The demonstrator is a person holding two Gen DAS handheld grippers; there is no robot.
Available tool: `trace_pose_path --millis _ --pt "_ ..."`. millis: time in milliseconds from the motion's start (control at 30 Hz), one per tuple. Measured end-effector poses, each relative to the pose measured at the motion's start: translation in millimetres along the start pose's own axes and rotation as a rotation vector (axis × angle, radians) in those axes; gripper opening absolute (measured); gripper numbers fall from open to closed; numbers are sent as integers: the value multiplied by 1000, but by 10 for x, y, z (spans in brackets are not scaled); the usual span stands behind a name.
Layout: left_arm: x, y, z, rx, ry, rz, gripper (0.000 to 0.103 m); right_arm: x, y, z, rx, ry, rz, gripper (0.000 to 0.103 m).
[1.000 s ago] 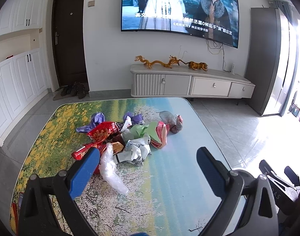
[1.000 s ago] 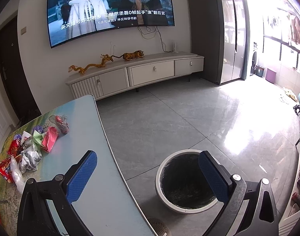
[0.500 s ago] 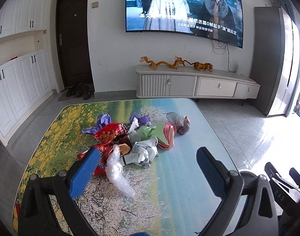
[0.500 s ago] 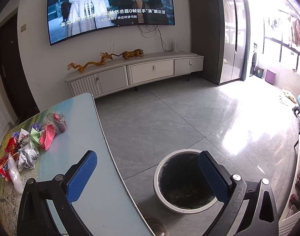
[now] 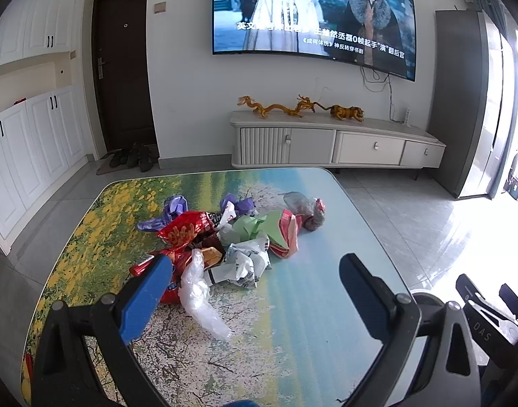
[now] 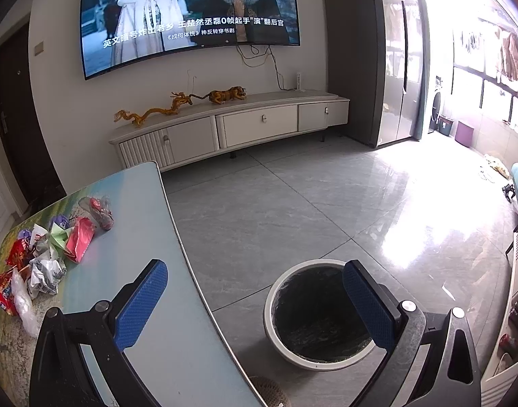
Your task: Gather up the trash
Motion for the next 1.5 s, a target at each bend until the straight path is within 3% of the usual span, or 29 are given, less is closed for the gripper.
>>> trace_pose_path --millis 633,1067,1333,1500 --pt "29 13 -60 -26 15 -5 99 30 43 -95 16 -10 -3 103" --pt "-32 36 96 -104 -34 -4 100 67 59 -131 55 -12 11 103" --pt "-22 -43 -164 -74 6 -20 100 66 56 -323 131 26 1 103" --pt "-28 -175 -580 5 85 -45 100 112 4 -511 226 58 -30 103"
Point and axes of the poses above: each gripper's, at about its wrist camera, not at the fingertips, and y roughly against the way its jaws point, z to its right, x to its top, the point moved 4 cm from there along -y, roughly the way its jaws point, and after that the axes turned 6 degrees about z, right-handed, at the moved point
